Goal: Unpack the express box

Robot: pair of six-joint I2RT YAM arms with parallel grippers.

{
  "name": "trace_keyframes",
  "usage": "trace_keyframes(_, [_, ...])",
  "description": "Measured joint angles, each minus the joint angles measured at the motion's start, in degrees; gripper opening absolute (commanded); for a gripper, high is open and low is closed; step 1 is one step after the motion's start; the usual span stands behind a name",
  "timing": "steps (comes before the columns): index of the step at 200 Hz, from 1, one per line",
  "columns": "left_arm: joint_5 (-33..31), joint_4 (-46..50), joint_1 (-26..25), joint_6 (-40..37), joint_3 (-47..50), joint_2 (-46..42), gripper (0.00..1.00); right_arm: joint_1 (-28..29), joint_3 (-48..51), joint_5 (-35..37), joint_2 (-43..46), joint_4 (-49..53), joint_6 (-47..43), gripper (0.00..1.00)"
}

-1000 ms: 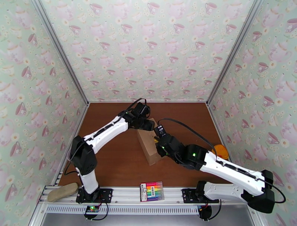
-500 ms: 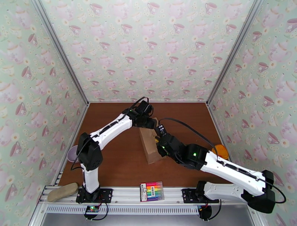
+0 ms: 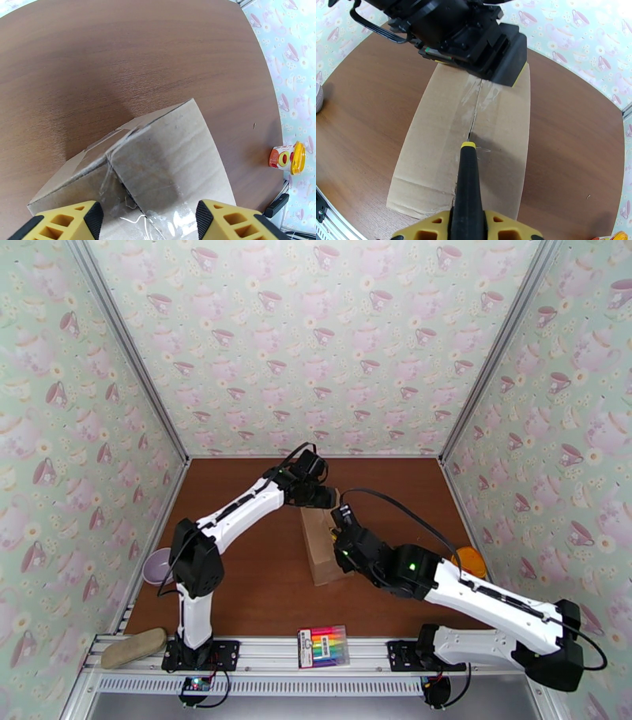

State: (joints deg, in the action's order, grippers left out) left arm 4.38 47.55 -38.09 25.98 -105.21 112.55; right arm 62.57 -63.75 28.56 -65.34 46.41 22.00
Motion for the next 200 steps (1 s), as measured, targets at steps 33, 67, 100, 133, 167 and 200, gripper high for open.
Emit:
trace_keyframes(33, [1.29,-2.38,2.47,1.79,4.50,-3.78,0.70,0.07,-0.76,-0.11,-1.33,0.00,0.55,0.00])
trace_keyframes(67, [0.87,-4.11,7.58,3.67,11.65,-11.17,0.70,0.11,-1.18,-0.20,-1.57,0.70,0.76,0.00])
trace_keyframes(100, [0.74,-4.96,8.46,5.25,18.10,-20.04,0.68,0.11,-1.64,-0.22,-1.70,1.36,0.94,0.00])
trace_keyframes(133, [1.14,-6.73,2.51,8.26,29.75,-31.80,0.65,0.11,-2.82,-0.20,-2.36,2.27,0.96,0.00])
trace_keyframes(167, [0.63,-9.64,-8.76,17.94,47.06,-45.92,0.42,0.11,-3.56,-0.20,-2.95,2.84,0.96,0.00])
trace_keyframes(200, [-3.72,-21.03,-21.20,31.52,63.52,-55.49,0.38,0.11,-4.00,-0.09,-3.85,2.84,0.92,0.00])
